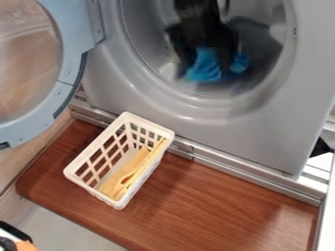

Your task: Move the blue rag on the wooden platform

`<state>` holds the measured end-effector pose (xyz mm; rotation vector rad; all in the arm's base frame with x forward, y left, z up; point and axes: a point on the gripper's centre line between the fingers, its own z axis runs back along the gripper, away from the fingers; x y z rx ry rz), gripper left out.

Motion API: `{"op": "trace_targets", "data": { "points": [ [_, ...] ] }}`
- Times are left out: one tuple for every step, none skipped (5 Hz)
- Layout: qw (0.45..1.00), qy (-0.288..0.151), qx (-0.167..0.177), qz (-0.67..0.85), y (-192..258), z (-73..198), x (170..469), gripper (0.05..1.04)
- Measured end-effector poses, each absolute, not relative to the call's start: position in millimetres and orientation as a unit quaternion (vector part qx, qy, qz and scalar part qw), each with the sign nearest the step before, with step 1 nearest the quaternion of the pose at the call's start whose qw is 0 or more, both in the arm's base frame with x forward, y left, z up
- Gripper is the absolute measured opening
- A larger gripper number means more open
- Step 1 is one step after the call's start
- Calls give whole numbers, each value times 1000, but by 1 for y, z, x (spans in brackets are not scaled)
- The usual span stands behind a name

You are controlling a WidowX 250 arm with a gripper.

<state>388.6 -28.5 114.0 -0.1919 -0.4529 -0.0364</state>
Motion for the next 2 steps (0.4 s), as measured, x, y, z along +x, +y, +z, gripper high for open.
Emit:
{"op": "trace_targets", "data": {
  "points": [
    [975, -202, -88, -11, -23, 116, 388, 1001],
    [973, -221, -65, -7, -17, 111, 402, 1001]
  ]
}}
